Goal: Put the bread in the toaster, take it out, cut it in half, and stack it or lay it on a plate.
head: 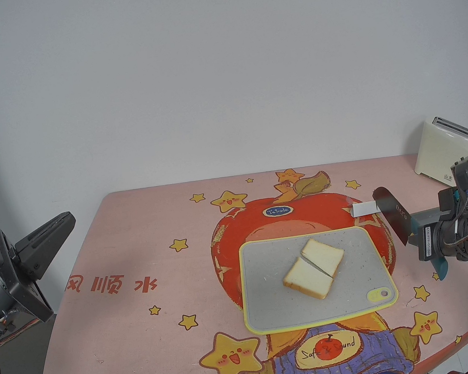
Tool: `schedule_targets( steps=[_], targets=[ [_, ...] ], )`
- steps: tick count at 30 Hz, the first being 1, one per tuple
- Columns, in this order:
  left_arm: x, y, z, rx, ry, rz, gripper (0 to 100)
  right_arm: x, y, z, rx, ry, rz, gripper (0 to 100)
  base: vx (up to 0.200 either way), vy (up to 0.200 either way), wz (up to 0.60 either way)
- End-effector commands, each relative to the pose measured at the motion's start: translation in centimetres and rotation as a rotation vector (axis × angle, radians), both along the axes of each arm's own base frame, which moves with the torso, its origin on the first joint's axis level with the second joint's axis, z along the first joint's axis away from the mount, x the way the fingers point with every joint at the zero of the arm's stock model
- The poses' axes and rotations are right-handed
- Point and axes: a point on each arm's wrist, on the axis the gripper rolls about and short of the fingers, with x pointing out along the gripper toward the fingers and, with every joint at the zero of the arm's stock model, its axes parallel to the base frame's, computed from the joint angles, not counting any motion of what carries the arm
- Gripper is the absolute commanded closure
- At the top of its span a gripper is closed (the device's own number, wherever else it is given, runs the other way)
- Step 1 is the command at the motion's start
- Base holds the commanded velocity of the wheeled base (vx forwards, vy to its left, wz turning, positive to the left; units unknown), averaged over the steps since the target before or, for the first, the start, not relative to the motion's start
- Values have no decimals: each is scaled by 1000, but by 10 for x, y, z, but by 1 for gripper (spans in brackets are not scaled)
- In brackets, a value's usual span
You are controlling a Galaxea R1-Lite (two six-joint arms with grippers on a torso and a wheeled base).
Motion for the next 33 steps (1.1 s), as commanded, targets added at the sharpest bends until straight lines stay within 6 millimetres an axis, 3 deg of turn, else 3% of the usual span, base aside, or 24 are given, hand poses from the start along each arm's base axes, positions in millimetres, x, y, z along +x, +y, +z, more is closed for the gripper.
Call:
schedule_targets(
  steps=[1, 33],
  targets=[
    [0, 0, 0, 0, 0, 0, 100, 1, 0, -1, -2, 4, 1, 100, 0, 0, 0],
    [0, 0, 0, 11, -10, 2, 100, 4, 0, -7, -12, 30, -7, 100, 0, 0, 0]
  ],
)
